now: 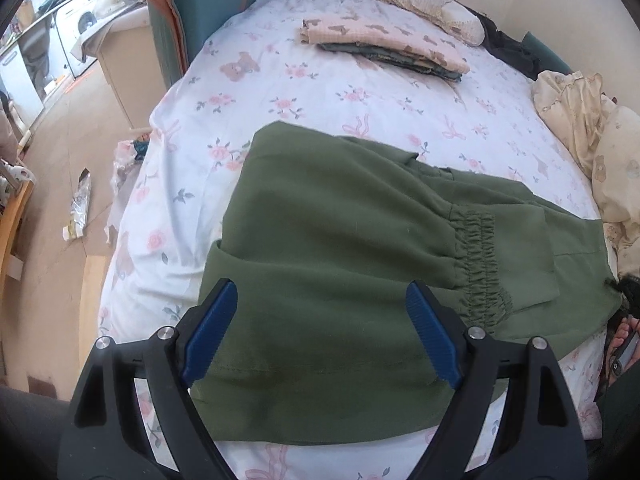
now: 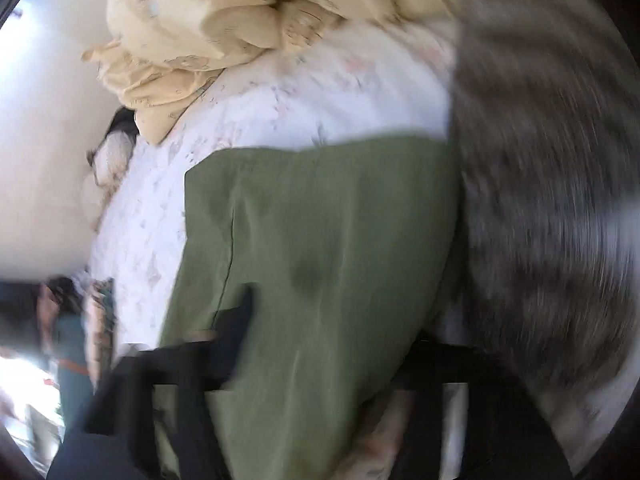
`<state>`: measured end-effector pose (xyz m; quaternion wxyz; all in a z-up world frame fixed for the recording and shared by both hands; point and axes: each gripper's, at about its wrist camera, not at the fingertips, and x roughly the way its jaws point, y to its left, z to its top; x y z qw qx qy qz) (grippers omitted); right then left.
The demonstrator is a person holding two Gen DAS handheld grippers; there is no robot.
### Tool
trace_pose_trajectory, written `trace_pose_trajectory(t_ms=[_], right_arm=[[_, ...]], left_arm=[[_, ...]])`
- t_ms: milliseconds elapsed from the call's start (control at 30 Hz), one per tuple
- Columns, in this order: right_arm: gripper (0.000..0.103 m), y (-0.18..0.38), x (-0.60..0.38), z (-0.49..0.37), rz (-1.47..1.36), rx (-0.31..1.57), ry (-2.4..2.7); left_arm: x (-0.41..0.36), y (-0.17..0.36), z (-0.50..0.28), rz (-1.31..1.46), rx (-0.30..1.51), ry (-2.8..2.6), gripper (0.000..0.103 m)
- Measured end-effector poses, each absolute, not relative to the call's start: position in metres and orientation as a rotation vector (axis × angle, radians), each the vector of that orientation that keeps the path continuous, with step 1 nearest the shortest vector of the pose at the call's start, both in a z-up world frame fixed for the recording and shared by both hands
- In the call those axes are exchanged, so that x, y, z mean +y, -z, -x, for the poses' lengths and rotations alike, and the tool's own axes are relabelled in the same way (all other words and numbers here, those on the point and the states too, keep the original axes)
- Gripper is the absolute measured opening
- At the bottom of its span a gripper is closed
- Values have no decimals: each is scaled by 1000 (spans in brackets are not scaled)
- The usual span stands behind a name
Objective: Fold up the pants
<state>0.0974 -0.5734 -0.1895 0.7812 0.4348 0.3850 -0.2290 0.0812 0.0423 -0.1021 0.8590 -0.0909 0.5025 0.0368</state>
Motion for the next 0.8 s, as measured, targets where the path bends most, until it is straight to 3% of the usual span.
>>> trace_pose_trajectory(t_ms=[33, 267, 500, 633, 800], right_arm=[[2, 182, -572, -96, -910, 813, 496], [2, 109, -513, -113, -657, 668, 292], [2, 26, -345, -111, -291, 604, -159], [2, 44, -234, -85, -57, 674, -388], [13, 132, -149, -51, 141, 959, -536]], left_arm=[[43, 101, -81, 189, 1051, -78, 83], [56, 104, -80, 257, 1084, -93, 83], [62, 111, -73, 342, 1154, -81, 83], [63, 103, -70, 344, 1128, -84, 83], [73, 102, -66, 358, 1125, -105, 83]])
